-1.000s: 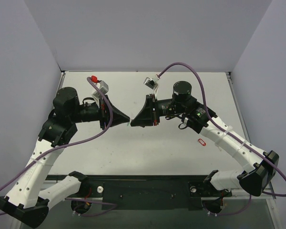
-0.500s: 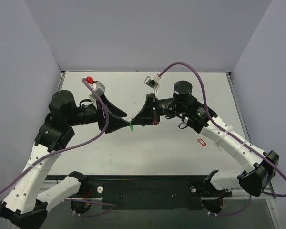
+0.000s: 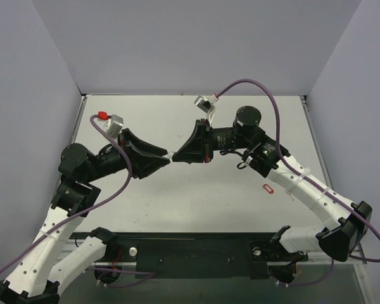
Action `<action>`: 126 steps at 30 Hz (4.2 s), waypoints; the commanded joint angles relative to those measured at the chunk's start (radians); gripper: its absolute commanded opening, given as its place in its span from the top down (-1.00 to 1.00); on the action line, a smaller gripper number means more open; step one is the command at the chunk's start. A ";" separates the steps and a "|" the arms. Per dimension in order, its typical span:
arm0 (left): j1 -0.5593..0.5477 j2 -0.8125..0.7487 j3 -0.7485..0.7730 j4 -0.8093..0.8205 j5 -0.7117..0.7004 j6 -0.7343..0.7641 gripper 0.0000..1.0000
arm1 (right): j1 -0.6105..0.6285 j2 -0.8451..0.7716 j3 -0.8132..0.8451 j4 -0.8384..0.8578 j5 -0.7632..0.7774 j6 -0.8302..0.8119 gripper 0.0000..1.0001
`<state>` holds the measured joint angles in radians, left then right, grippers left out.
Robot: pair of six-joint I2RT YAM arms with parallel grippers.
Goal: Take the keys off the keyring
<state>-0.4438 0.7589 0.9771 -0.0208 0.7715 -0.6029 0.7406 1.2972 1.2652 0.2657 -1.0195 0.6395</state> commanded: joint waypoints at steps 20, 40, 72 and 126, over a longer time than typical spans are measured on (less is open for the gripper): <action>-0.004 0.017 -0.075 0.305 -0.014 -0.178 0.27 | 0.003 -0.038 -0.024 0.217 -0.034 0.092 1.00; -0.033 0.040 -0.078 0.335 0.008 -0.196 1.00 | 0.006 -0.033 -0.027 0.253 -0.019 0.121 1.00; -0.049 0.028 -0.046 0.239 -0.058 -0.135 1.00 | -0.020 -0.087 -0.041 0.191 0.084 0.054 0.66; -0.050 0.033 -0.029 0.271 -0.118 -0.158 1.00 | -0.018 -0.041 -0.038 0.175 0.064 0.063 0.45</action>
<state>-0.4900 0.7948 0.9020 0.2062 0.6769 -0.7555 0.7151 1.2564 1.2182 0.3702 -0.9245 0.7002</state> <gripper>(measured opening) 0.015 0.281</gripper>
